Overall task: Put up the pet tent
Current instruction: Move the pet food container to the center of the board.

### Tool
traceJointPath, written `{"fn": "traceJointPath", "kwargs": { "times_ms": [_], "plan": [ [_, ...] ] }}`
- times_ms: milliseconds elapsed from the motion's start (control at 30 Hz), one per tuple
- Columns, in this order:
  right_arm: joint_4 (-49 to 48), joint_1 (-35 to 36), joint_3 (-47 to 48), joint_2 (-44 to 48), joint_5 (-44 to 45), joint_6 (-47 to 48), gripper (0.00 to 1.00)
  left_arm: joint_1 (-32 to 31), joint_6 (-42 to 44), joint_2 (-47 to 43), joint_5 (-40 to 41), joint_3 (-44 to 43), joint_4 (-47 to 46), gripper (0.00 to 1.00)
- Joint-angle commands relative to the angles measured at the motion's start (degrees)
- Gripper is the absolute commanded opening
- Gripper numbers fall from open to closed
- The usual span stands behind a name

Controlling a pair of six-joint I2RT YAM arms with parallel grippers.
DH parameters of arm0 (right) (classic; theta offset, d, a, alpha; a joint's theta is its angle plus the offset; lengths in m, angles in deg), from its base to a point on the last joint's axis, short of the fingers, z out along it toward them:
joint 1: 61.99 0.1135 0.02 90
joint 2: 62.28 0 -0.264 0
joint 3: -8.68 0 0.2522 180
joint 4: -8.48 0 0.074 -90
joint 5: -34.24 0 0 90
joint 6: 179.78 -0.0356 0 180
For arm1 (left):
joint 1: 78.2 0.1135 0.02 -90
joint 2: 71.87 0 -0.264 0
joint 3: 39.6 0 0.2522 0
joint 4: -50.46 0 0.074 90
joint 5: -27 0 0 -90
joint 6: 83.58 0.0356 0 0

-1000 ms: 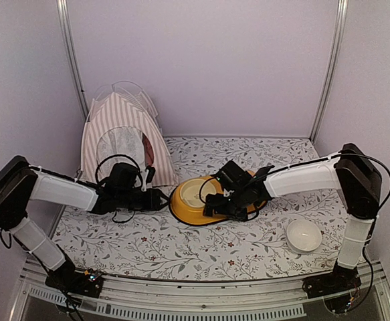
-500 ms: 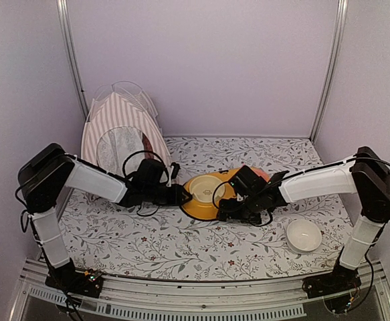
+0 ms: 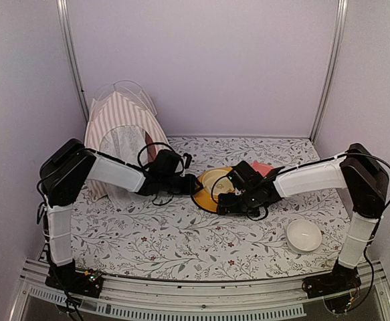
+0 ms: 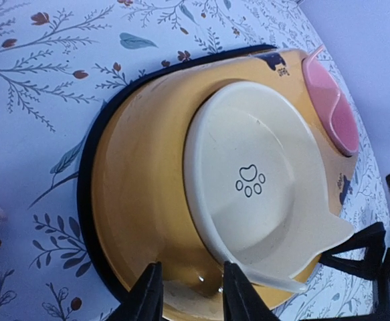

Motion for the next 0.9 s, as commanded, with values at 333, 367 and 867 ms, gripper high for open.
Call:
{"fn": "traceJointPath", "kwargs": {
  "times_ms": [333, 367, 867],
  "plan": [
    [-0.7, -5.8, 10.8, -9.9, 2.8, 4.2, 0.99, 0.1, 3.0, -17.0, 1.7, 10.2, 1.3, 0.36],
    [-0.7, -6.2, 11.5, -10.4, 2.7, 4.6, 0.99, 0.1, 2.8, -18.3, 1.7, 11.5, 1.2, 0.36],
    [-0.2, -8.9, 19.0, -14.8, 2.6, 11.2, 0.99, 2.1, 1.9, -36.6, 9.0, 31.3, 0.4, 0.41]
  ]
}}
